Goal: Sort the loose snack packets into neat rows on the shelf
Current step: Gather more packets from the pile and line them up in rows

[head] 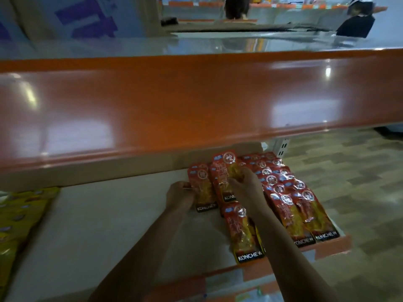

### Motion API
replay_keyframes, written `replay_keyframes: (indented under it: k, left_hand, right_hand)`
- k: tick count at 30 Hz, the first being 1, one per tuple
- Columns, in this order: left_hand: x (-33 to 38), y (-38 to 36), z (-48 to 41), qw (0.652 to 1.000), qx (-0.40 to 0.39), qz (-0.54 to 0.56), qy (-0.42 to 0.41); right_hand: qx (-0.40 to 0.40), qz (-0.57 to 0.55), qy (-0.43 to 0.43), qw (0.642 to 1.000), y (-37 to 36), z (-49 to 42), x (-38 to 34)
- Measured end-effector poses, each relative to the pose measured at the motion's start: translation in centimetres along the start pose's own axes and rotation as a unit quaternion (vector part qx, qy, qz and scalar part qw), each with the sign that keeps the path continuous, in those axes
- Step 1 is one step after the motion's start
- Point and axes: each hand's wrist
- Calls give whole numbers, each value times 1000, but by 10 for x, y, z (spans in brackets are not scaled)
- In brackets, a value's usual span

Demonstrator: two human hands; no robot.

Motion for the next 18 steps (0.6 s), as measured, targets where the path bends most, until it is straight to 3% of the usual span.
replay_keyframes:
  k: [18]
  left_hand:
    - [3, -9, 6, 981, 107, -155, -45]
  right_hand:
    - [-46, 9, 12, 999, 8, -3, 2]
Point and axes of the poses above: each hand's wrist, its own z-axis away from the middle knuckle, its own y-axis out of the back of the hand, x = y × z, and after that the axes turned 12 degrees about y, right-handed
